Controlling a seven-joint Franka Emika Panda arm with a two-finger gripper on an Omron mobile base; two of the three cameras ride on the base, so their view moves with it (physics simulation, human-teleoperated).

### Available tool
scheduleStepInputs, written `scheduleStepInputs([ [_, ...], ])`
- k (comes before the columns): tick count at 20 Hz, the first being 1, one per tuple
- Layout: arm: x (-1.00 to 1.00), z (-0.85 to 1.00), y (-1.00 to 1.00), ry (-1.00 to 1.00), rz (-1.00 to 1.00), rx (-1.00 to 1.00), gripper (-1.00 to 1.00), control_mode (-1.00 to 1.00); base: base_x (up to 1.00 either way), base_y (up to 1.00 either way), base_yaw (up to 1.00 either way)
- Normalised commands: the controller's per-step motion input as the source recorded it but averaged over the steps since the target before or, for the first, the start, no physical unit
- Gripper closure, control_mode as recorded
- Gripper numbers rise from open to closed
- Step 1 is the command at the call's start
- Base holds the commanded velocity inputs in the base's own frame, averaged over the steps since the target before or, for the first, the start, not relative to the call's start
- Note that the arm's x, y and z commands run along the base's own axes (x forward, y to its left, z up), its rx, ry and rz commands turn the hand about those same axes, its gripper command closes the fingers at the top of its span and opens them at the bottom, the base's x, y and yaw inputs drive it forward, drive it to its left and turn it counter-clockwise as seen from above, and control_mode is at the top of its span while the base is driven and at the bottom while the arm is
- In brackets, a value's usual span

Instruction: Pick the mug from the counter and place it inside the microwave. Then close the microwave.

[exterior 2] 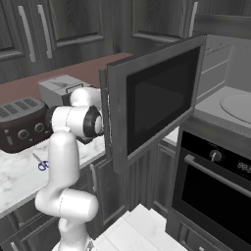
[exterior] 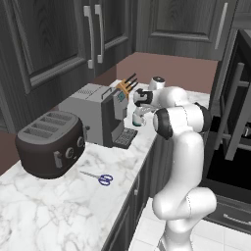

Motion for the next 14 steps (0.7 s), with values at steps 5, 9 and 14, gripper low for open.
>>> scheduleStepInputs([
  [5,0.31,-0.07,0.0,0.01,0.01,0.0,-1.0,-1.0,0.0,0.0,0.0],
  [9,0.21,-0.18,-0.03,0.02,0.01,0.0,-1.0,-1.0,0.0,0.0,0.0],
  [14,0.19,-0.24,-0.06,0.03,0.01,0.0,-1.0,-1.0,0.0,0.0,0.0],
])
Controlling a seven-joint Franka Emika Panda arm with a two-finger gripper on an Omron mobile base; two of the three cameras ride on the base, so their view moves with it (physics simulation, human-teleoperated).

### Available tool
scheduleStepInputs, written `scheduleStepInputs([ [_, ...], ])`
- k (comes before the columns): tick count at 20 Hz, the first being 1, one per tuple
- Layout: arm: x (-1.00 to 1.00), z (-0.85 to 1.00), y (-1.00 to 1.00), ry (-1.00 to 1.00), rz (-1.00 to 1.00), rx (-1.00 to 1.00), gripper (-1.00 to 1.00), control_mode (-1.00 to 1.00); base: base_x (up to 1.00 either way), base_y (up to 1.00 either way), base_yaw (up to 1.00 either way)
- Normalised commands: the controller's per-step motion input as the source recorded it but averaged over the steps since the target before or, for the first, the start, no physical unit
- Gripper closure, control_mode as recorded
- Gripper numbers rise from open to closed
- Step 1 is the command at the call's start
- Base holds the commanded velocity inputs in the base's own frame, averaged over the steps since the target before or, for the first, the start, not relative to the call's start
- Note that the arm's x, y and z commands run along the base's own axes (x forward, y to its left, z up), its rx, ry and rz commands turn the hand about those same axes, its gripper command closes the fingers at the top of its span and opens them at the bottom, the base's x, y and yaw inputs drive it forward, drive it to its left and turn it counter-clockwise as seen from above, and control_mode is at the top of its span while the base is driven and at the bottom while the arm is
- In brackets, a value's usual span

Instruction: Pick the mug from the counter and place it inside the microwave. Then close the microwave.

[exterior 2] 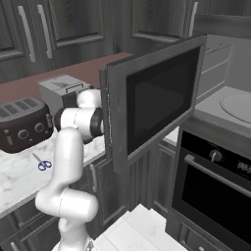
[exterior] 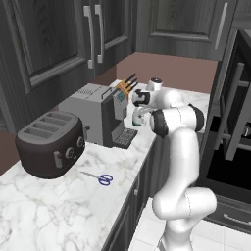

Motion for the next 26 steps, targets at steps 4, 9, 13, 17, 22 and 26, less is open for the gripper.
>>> scheduleStepInputs([
  [4,0.24,-0.22,-0.03,0.02,0.01,0.0,-1.0,-1.0,0.0,0.0,0.0],
  [9,0.06,-0.08,0.0,0.0,0.03,0.0,-1.0,-1.0,0.0,0.0,0.0],
  [13,0.0,-0.06,0.03,0.0,0.05,0.0,-1.0,-1.0,0.0,0.0,0.0],
  [17,0.0,-0.11,0.0,0.0,0.05,0.0,-1.0,-1.0,0.0,0.0,0.0],
  [22,0.0,-0.17,0.01,0.0,0.06,0.0,-1.0,-1.0,0.0,0.0,0.0],
  [26,0.0,-0.15,0.07,0.0,0.06,0.0,-1.0,-1.0,0.0,0.0,0.0],
])
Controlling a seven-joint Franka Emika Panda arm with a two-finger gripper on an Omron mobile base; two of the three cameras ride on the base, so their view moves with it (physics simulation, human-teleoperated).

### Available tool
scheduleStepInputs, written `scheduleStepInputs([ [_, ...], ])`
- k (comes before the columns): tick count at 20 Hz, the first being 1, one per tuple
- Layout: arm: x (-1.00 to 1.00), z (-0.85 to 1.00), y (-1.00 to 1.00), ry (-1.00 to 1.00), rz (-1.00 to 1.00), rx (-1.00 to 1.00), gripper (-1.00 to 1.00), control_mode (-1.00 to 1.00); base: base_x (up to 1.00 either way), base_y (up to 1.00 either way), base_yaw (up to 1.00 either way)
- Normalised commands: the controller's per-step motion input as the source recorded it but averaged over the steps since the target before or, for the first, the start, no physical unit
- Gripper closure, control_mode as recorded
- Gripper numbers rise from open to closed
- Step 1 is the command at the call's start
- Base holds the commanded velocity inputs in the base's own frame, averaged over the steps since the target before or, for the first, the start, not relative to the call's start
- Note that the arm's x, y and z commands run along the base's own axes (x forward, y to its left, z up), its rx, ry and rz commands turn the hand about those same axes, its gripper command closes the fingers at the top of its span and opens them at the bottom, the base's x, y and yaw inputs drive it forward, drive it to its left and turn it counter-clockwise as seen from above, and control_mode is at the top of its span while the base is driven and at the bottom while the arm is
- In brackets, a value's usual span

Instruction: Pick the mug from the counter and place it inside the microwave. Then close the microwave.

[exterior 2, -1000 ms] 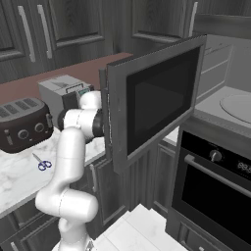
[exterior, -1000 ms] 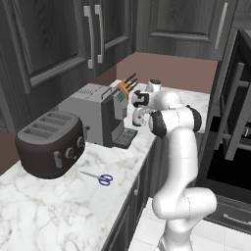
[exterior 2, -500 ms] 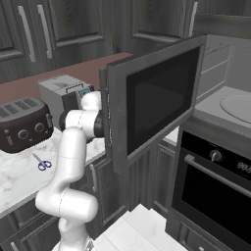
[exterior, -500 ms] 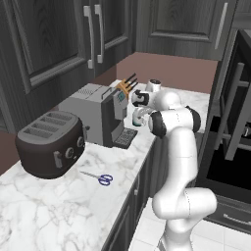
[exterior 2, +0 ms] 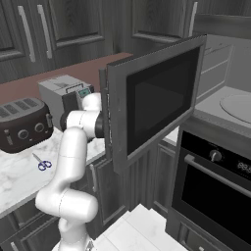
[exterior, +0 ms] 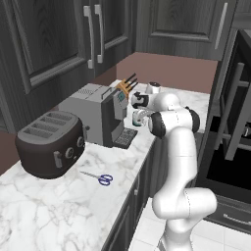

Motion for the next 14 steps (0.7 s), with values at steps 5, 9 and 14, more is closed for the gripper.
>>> scheduleStepInputs([
  [5,0.0,-0.18,0.0,0.0,0.03,0.0,-1.0,-1.0,0.0,0.0,0.0],
  [9,0.0,-0.21,0.0,0.0,0.01,0.0,-1.0,-1.0,0.0,0.0,0.0],
  [14,0.0,-0.07,0.0,0.01,0.01,0.0,-1.0,-1.0,0.0,0.0,0.0],
])
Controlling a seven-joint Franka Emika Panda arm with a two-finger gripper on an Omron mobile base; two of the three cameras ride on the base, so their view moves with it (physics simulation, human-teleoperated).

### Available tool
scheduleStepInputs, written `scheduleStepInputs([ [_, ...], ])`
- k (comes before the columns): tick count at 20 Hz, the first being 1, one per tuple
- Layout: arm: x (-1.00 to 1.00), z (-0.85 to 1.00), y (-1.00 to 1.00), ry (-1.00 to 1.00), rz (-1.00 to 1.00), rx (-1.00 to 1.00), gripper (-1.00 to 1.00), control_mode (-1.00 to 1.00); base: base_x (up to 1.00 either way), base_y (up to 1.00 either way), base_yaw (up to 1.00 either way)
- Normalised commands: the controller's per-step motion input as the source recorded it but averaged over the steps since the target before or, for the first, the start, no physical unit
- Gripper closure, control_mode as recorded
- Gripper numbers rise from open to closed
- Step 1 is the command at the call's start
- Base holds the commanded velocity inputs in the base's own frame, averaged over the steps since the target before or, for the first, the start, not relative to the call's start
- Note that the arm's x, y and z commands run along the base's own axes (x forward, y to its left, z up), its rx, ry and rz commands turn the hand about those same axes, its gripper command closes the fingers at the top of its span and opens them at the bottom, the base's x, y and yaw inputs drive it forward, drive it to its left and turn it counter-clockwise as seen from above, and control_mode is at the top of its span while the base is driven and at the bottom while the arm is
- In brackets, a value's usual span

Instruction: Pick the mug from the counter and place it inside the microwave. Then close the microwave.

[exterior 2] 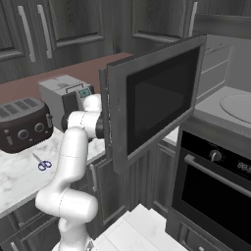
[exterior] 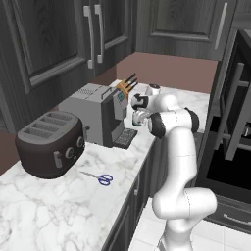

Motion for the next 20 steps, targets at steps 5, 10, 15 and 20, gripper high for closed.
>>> scheduleStepInputs([
  [5,0.0,0.0,0.0,0.0,0.0,0.0,1.0,-1.0,0.0,0.0,0.0],
  [10,0.0,0.0,0.0,0.0,0.0,0.0,1.0,-1.0,0.0,0.0,0.0],
  [15,0.0,0.0,0.0,0.0,0.0,0.0,1.0,-1.0,0.0,0.0,0.0],
  [20,0.0,0.01,0.01,0.02,0.0,0.0,1.0,-1.0,0.0,0.0,0.0],
])
